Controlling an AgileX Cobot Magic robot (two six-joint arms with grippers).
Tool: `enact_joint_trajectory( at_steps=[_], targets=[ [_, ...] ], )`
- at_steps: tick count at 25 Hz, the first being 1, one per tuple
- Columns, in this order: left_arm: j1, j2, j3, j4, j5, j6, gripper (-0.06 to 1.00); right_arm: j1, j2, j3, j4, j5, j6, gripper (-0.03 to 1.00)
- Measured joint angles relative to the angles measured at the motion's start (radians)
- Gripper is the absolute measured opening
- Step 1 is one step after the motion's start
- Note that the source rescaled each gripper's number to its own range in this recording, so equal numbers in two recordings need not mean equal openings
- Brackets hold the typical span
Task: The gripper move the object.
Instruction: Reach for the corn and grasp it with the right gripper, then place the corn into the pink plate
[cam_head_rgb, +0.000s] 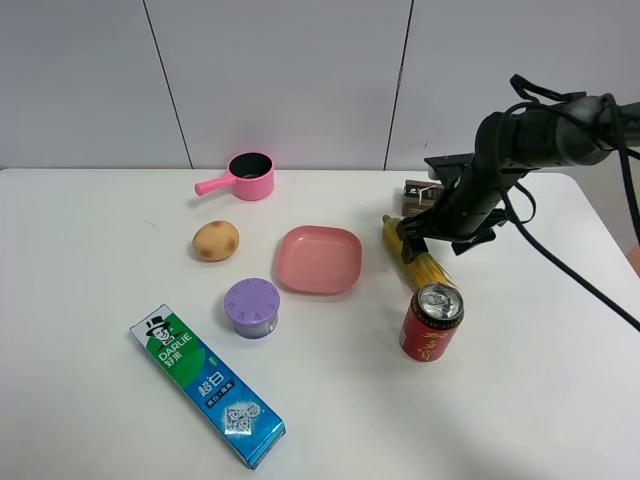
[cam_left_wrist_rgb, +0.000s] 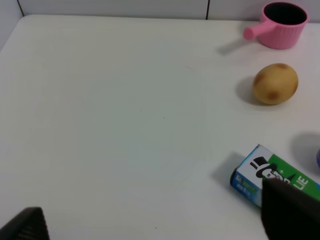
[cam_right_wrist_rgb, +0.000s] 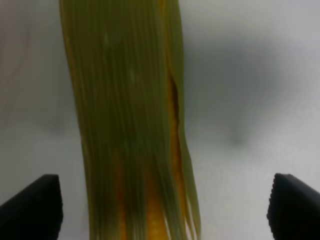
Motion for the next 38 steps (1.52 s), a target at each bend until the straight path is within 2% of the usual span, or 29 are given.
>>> enact_joint_trajectory(
  at_steps=[9, 11, 12, 13, 14, 15, 16, 22, 28, 33, 38],
  targets=[
    [0.000, 0.000, 0.000, 0.000, 0.000, 0.000, 1.00, 0.000, 0.058, -0.001, 0.013, -0.029, -0.011, 1.00],
    [0.000, 0.000, 0.000, 0.000, 0.000, 0.000, 1.00, 0.000, 0.072, -0.001, 0.014, -0.029, -0.018, 0.94],
    [0.000, 0.000, 0.000, 0.000, 0.000, 0.000, 1.00, 0.000, 0.075, -0.001, 0.014, -0.031, -0.018, 0.81],
    [0.000, 0.000, 0.000, 0.000, 0.000, 0.000, 1.00, 0.000, 0.077, -0.001, 0.015, -0.035, -0.019, 0.60],
    [0.000, 0.000, 0.000, 0.000, 0.000, 0.000, 1.00, 0.001, 0.077, -0.001, 0.015, -0.039, -0.019, 0.37],
    [0.000, 0.000, 0.000, 0.000, 0.000, 0.000, 1.00, 0.001, 0.077, -0.001, 0.015, -0.039, -0.019, 0.06],
    [0.000, 0.000, 0.000, 0.000, 0.000, 0.000, 1.00, 0.001, 0.077, -0.001, 0.016, -0.039, -0.020, 0.00],
    [0.000, 0.000, 0.000, 0.000, 0.000, 0.000, 1.00, 0.001, 0.063, -0.001, 0.016, -0.029, -0.030, 0.00],
    [0.000, 0.000, 0.000, -0.001, 0.000, 0.000, 1.00, 0.014, -0.108, -0.001, 0.020, 0.060, -0.069, 0.00],
    [0.000, 0.000, 0.000, -0.001, 0.000, 0.000, 1.00, 0.082, -0.275, -0.001, 0.023, 0.093, -0.097, 0.00],
    [0.000, 0.000, 0.000, -0.001, 0.000, 0.000, 1.00, 0.164, -0.313, -0.045, 0.028, 0.103, -0.112, 0.00]
  ],
)
